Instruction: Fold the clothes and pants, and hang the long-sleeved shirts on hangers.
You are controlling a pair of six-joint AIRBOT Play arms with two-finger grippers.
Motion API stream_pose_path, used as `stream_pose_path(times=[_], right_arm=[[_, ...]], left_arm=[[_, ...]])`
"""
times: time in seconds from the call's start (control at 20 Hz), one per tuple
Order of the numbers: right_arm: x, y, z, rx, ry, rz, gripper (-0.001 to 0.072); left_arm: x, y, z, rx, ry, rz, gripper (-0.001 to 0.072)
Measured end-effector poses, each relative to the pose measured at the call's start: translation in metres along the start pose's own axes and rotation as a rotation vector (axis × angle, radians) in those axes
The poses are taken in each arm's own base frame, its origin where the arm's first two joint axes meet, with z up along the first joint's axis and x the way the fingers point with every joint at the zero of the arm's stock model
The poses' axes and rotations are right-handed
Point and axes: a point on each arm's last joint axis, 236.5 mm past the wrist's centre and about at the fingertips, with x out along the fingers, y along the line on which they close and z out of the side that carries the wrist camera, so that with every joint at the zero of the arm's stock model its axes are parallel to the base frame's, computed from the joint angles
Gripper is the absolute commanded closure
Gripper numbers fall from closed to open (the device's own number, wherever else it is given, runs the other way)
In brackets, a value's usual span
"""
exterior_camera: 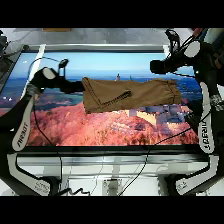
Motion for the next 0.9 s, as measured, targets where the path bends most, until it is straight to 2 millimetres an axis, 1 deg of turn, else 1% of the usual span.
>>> stream_pose_path(times=[0.05, 0.15, 0.2, 0.3, 0.35, 0.4, 0.5, 0.6, 0.75, 0.8, 0.85, 0.9], right_arm=[[0.0, 0.0, 0.0, -0.001, 0.0, -0.001, 0.0691], [0.0, 0.0, 0.0, -0.001, 0.0, -0.002, 0.069], [0.0, 0.0, 0.0, 0.0, 0.0, -0.001, 0.069], [0.0, 0.002, 0.0, 0.001, 0.0, 0.007, 0.0691], [0.0, 0.003, 0.0, 0.001, 0.001, 0.009, 0.0691], [0.0, 0.003, 0.0, 0.002, 0.001, 0.012, 0.0691], [0.0, 0.005, 0.0, 0.004, 0.001, 0.021, 0.069], [0.0, 0.008, 0.0, 0.008, 0.0, 0.034, 0.069], [0.0, 0.012, 0.0, 0.013, -0.002, 0.051, 0.069], [0.0, 0.013, 0.0, 0.013, -0.001, 0.053, 0.0691], [0.0, 0.013, 0.0, 0.014, -0.001, 0.055, 0.069], [0.0, 0.014, 0.0, 0.014, -0.002, 0.056, 0.069]], left_arm=[[0.002, 0.01, -0.004, -0.031, 0.014, -0.01, -0.0013], [0.011, 0.024, -0.013, -0.085, 0.045, -0.045, -0.0011], [0.019, 0.026, -0.018, -0.097, 0.06, -0.071, -0.0009], [0.034, 0.024, -0.024, -0.11, 0.078, -0.131, 0.0006], [0.043, 0.023, -0.026, -0.12, 0.081, -0.155, 0.0034], [0.051, 0.023, -0.027, -0.13, 0.081, -0.168, 0.0083], [0.066, 0.022, -0.029, -0.145, 0.079, -0.191, 0.0086], [0.075, 0.016, -0.03, -0.155, 0.079, -0.215, 0.0088], [0.089, 0.008, -0.032, -0.149, 0.077, -0.221, 0.0235], [0.092, 0.006, -0.031, -0.144, 0.073, -0.217, 0.0328], [0.094, 0.006, -0.031, -0.142, 0.07, -0.21, 0.0632], [0.097, 0.007, -0.033, -0.141, 0.073, -0.2, 0.07]])
